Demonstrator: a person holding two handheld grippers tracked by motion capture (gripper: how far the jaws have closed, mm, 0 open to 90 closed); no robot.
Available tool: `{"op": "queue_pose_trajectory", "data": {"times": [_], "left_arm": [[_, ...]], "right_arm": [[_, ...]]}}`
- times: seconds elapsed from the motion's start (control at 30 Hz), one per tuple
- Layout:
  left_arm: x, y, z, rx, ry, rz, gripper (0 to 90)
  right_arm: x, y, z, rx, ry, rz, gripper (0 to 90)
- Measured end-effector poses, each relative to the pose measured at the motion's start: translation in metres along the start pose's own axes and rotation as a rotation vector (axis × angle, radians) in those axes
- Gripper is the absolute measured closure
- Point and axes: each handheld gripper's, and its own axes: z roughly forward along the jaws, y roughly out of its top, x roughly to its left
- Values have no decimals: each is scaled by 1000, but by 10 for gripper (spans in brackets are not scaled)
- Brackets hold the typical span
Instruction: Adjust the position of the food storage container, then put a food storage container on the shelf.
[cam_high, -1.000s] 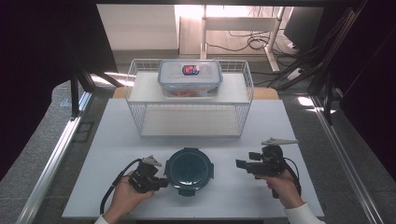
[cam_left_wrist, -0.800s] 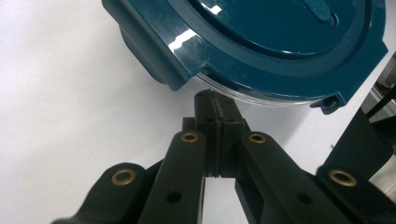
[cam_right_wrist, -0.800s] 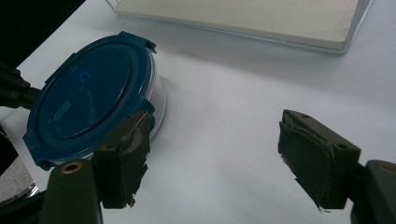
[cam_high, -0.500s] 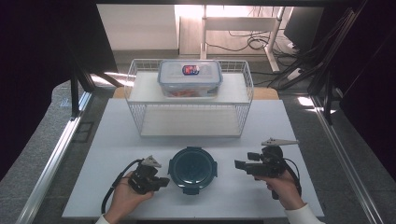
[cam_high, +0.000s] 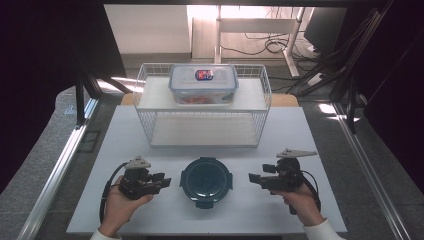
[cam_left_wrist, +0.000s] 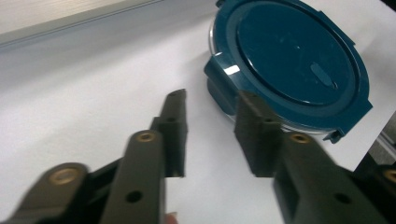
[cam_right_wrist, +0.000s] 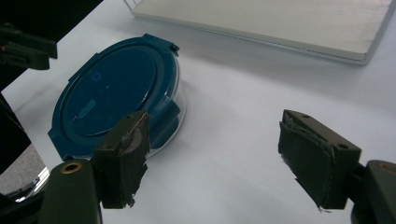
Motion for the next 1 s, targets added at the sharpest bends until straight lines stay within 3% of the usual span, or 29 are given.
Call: {"op": "queue_pose_trajectory", "data": {"times": [0.2, 0.33, 1.0], "left_arm": [[3, 0, -3, -40, 25, -26, 365], [3, -1, 0, -37, 34, -37, 286], [11, 5, 4, -61, -9, -113, 142]], "right_arm": [[2, -1, 2, 8, 5, -10, 239], [2, -1, 3, 11, 6, -12, 237], [10, -1, 6, 2, 24, -41, 193]]}}
